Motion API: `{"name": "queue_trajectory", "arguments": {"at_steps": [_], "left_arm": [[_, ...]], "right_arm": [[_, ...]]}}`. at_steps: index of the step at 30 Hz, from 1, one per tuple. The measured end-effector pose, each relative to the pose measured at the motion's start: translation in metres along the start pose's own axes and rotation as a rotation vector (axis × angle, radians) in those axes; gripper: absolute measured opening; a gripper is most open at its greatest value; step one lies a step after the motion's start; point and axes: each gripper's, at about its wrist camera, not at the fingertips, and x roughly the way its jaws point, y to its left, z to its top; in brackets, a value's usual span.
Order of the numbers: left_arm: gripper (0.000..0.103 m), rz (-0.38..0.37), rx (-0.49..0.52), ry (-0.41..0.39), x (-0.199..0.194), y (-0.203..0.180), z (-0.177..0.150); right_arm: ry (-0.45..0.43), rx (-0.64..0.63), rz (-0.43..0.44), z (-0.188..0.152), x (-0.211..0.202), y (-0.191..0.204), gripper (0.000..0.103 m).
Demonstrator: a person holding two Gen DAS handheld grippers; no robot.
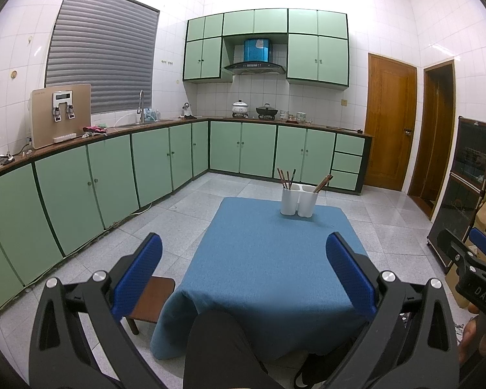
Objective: Organize utensils
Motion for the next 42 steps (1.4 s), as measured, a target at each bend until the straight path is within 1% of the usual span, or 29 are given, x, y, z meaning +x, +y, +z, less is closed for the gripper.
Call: {"name": "queue_trajectory", "arguments": {"at_steps": [42], "left_arm": [[0.098, 0.001, 0.008, -0.008, -0.0011, 0.0001, 0.0009]], "right_arm": [[0.002, 0.003, -0.001, 0.0021, 0.0004, 0.0004, 0.097]]}}
